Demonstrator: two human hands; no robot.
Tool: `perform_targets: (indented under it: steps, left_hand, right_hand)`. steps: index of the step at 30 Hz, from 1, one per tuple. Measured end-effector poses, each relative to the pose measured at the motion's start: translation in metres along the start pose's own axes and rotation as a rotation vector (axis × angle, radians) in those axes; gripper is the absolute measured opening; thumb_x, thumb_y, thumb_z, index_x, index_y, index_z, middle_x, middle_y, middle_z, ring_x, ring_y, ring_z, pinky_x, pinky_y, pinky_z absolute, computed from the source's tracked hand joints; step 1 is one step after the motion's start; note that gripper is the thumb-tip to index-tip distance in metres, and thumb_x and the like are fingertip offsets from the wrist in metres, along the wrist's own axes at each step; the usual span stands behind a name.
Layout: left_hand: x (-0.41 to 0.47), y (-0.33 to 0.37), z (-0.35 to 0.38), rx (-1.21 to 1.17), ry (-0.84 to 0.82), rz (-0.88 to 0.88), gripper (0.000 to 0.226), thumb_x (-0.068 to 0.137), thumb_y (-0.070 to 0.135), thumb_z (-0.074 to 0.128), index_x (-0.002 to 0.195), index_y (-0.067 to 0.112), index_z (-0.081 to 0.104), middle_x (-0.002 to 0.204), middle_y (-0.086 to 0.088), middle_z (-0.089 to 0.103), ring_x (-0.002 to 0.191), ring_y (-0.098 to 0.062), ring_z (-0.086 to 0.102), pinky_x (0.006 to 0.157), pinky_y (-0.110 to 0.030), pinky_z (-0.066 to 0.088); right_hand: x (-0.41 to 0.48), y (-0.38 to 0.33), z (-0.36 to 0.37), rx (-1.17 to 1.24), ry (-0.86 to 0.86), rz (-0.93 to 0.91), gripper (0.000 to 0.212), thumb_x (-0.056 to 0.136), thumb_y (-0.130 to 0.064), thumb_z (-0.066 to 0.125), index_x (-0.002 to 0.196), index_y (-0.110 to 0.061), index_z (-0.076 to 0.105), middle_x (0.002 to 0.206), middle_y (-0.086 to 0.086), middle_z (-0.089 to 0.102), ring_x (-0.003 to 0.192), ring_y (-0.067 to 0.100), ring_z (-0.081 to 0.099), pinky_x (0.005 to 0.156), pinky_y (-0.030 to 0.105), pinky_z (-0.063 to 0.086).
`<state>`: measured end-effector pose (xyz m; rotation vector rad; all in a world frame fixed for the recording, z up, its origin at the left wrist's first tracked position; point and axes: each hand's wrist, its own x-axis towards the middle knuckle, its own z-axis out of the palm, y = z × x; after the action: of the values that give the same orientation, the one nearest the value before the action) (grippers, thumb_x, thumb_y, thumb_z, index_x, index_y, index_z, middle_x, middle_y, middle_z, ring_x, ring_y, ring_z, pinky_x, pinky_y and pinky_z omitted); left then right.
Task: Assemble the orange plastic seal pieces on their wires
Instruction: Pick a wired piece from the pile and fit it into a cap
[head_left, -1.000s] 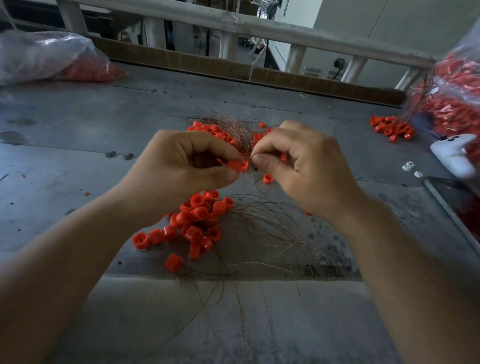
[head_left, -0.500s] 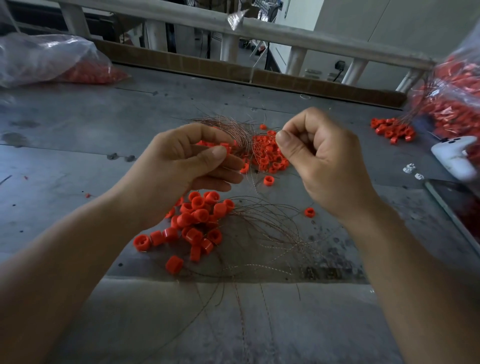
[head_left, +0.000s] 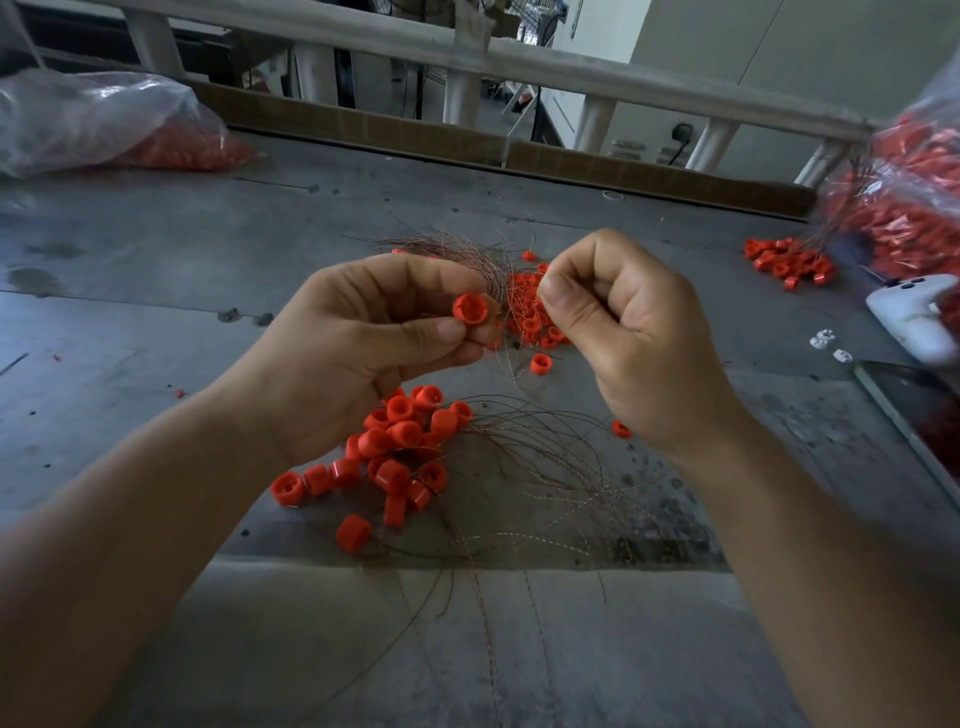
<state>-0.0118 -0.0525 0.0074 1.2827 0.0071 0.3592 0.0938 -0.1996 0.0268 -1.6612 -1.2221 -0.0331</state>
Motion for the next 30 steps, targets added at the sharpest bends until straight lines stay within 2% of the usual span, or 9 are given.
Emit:
perform_targets:
  steps: [3, 6, 11, 14, 17, 20, 24, 28, 30]
  left_hand:
    - [0.0003, -0.0001, 0.0006, -0.006, -0.011, -0.004, 0.024, 0.065, -0.005, 0.058, 0.077, 0.009, 0.073, 0.078, -0.008, 0.071, 0.075, -0.016, 0.069, 0.066, -0.02, 0.054]
    - [0.0004, 0.0009, -0.0005, -0.007, -0.03, -0.004, 0.021, 0.061, 0.0, 0.066, 0.078, 0.01, 0.074, 0.079, -0.007, 0.071, 0.077, -0.016, 0.07, 0.067, -0.02, 0.054]
    - [-0.0004, 0.0011, 0.0013, -0.007, -0.017, -0.01, 0.024, 0.063, -0.001, 0.058, 0.076, 0.011, 0.074, 0.078, -0.007, 0.072, 0.076, -0.016, 0.07, 0.065, -0.02, 0.055]
    - [-0.0007, 0.0021, 0.0012, -0.014, -0.005, -0.022, 0.018, 0.064, 0.004, 0.059, 0.074, 0.01, 0.074, 0.08, -0.009, 0.072, 0.077, -0.019, 0.071, 0.064, -0.021, 0.055]
    - [-0.0021, 0.0011, 0.0026, 0.041, -0.006, -0.009, 0.015, 0.061, 0.004, 0.064, 0.074, 0.011, 0.069, 0.073, -0.006, 0.071, 0.071, -0.018, 0.07, 0.061, -0.02, 0.054]
    - [-0.0021, -0.0006, 0.0027, 0.099, 0.014, -0.001, 0.026, 0.052, 0.005, 0.072, 0.077, 0.013, 0.069, 0.072, -0.004, 0.071, 0.071, -0.016, 0.07, 0.062, -0.018, 0.054]
    - [-0.0012, -0.0002, 0.0022, 0.145, 0.024, 0.028, 0.019, 0.05, 0.011, 0.071, 0.068, 0.016, 0.072, 0.075, -0.003, 0.071, 0.078, -0.016, 0.07, 0.068, -0.018, 0.053]
    - [-0.0013, -0.0015, 0.004, 0.226, 0.083, 0.075, 0.03, 0.04, 0.023, 0.076, 0.07, 0.023, 0.072, 0.075, 0.0, 0.07, 0.072, -0.015, 0.069, 0.064, -0.019, 0.053]
    - [-0.0008, -0.0018, 0.0043, 0.257, 0.101, 0.091, 0.033, 0.039, 0.027, 0.076, 0.072, 0.026, 0.074, 0.075, 0.002, 0.072, 0.07, -0.011, 0.069, 0.065, -0.016, 0.052]
  right_hand:
    - [-0.0004, -0.0002, 0.0009, 0.001, -0.006, 0.002, 0.016, 0.088, -0.019, 0.049, 0.073, -0.025, 0.048, 0.059, -0.013, 0.046, 0.055, 0.0, 0.047, 0.054, 0.012, 0.037]
    - [-0.0009, -0.0005, 0.0019, 0.012, -0.021, 0.015, 0.016, 0.087, -0.02, 0.05, 0.073, -0.026, 0.049, 0.06, -0.012, 0.048, 0.056, 0.002, 0.047, 0.054, 0.018, 0.04]
    - [-0.0013, -0.0017, 0.0025, 0.007, -0.042, 0.011, 0.016, 0.087, -0.019, 0.05, 0.073, -0.026, 0.049, 0.06, -0.011, 0.049, 0.058, 0.002, 0.048, 0.055, 0.021, 0.042]
    - [-0.0013, -0.0018, 0.0017, -0.002, -0.038, 0.015, 0.016, 0.087, -0.019, 0.05, 0.072, -0.026, 0.049, 0.06, -0.01, 0.049, 0.057, 0.003, 0.047, 0.055, 0.023, 0.042]
    - [-0.0019, -0.0019, 0.0018, -0.019, -0.034, 0.024, 0.015, 0.087, -0.02, 0.05, 0.072, -0.025, 0.049, 0.06, -0.008, 0.05, 0.056, 0.007, 0.046, 0.054, 0.028, 0.042]
    - [-0.0021, -0.002, 0.0023, -0.032, -0.026, 0.027, 0.016, 0.087, -0.02, 0.05, 0.072, -0.026, 0.049, 0.06, -0.005, 0.049, 0.055, 0.008, 0.045, 0.053, 0.03, 0.042]
    - [-0.0022, -0.0024, 0.0031, -0.02, -0.014, 0.029, 0.016, 0.087, -0.02, 0.05, 0.072, -0.025, 0.049, 0.059, -0.01, 0.048, 0.055, 0.007, 0.045, 0.052, 0.027, 0.041]
    - [-0.0031, -0.0029, 0.0069, -0.009, -0.025, 0.029, 0.015, 0.087, -0.019, 0.05, 0.072, -0.024, 0.049, 0.059, -0.01, 0.047, 0.054, 0.007, 0.045, 0.051, 0.022, 0.042]
    - [-0.0037, -0.0037, 0.0087, -0.013, -0.041, 0.039, 0.014, 0.087, -0.021, 0.049, 0.073, -0.024, 0.049, 0.059, -0.009, 0.048, 0.054, 0.011, 0.047, 0.053, 0.032, 0.048]
